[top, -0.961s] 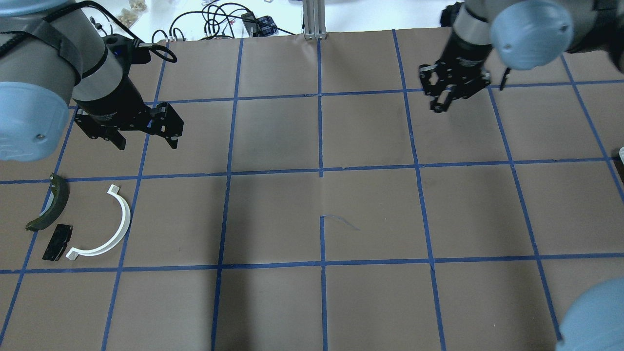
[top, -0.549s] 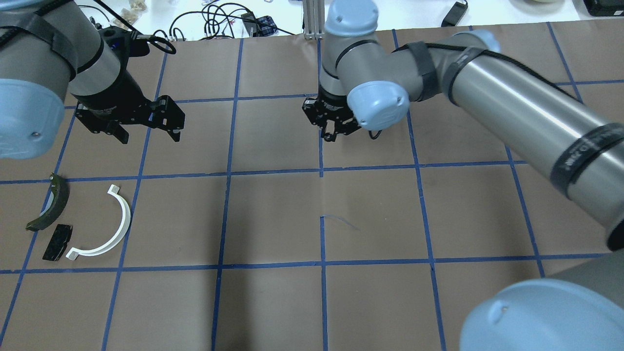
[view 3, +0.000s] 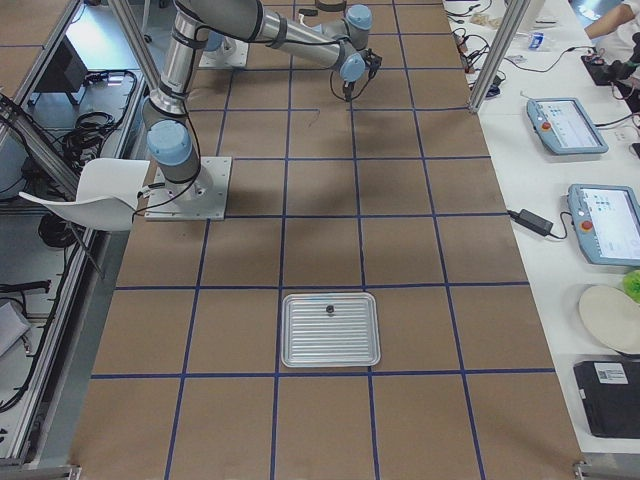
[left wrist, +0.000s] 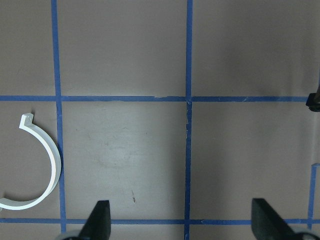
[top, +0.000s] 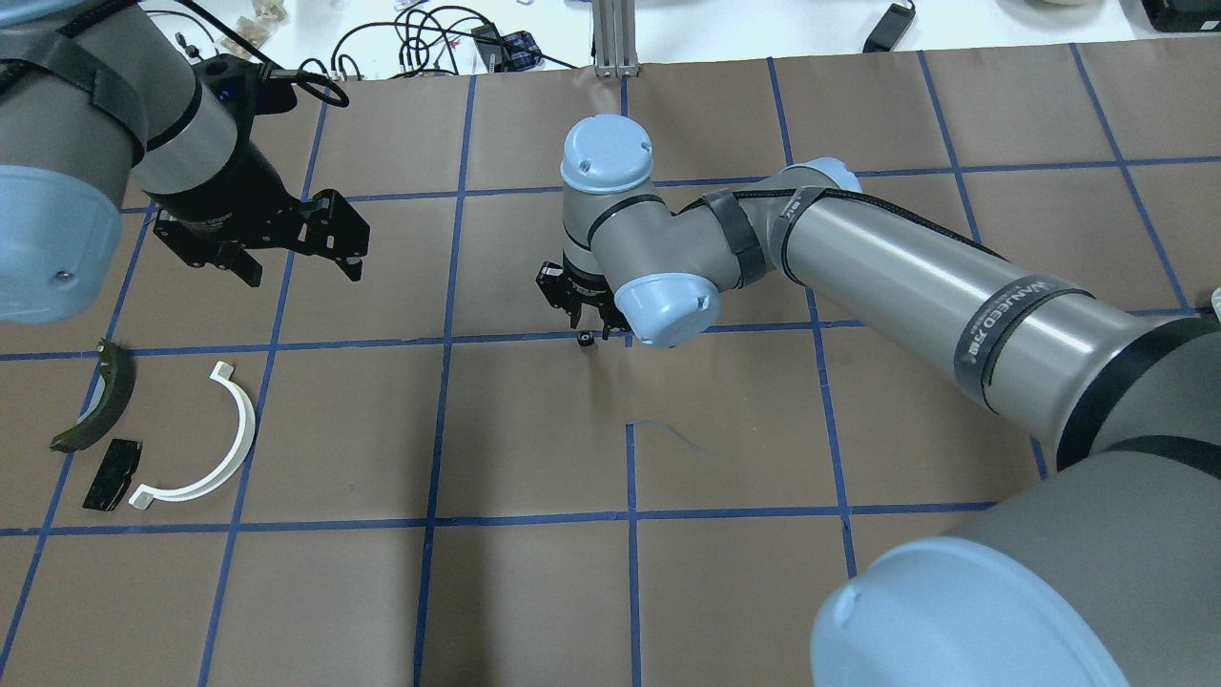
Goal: Place bearing gear from tray to pile
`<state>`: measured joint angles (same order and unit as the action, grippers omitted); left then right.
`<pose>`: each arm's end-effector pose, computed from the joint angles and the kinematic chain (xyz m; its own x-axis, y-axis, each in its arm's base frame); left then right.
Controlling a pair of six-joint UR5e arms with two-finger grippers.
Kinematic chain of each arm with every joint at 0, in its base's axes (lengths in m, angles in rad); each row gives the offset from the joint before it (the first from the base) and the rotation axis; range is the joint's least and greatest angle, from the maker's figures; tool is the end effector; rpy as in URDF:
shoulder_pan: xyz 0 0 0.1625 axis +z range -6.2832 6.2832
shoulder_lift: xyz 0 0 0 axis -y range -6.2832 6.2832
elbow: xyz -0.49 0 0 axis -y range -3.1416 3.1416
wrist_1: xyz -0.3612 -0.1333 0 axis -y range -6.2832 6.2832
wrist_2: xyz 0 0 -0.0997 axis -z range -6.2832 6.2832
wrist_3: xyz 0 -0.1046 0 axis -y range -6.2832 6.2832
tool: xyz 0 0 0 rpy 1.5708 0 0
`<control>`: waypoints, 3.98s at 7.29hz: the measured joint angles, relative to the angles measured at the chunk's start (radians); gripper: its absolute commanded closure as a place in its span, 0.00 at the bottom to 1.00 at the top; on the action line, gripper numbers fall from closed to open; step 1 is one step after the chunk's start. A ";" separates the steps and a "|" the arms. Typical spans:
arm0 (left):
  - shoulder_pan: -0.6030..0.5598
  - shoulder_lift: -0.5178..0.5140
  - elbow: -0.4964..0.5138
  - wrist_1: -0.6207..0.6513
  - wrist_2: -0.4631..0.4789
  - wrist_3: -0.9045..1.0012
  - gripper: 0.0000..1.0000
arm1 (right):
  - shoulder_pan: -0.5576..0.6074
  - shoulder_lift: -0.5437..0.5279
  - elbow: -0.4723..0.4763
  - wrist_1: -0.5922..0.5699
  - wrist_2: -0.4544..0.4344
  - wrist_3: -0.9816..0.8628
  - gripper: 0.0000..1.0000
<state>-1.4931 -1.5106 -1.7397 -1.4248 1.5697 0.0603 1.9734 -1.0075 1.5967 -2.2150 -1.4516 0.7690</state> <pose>-0.0994 -0.4422 0.5116 -0.9998 -0.0174 -0.0012 -0.0173 0.9992 -0.0373 0.3955 -0.5568 0.2779 -0.9267 0.3550 -0.1236 0.3524 0.9349 0.0431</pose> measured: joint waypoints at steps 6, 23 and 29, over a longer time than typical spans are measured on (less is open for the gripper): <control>-0.016 -0.045 -0.027 0.064 -0.008 -0.011 0.00 | -0.430 -0.238 -0.022 0.320 -0.065 -0.648 0.00; -0.368 -0.590 -0.049 0.656 -0.033 -0.127 0.30 | -1.293 0.021 0.013 0.091 -0.220 -2.549 0.20; -0.357 -0.582 -0.056 0.661 -0.032 -0.119 1.00 | -1.313 -0.086 0.221 -0.150 -0.235 -2.450 0.23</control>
<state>-1.8501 -2.0922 -1.7957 -0.7643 1.5377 -0.0584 0.6604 -1.0936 1.8175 -2.3649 -1.6868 -1.6809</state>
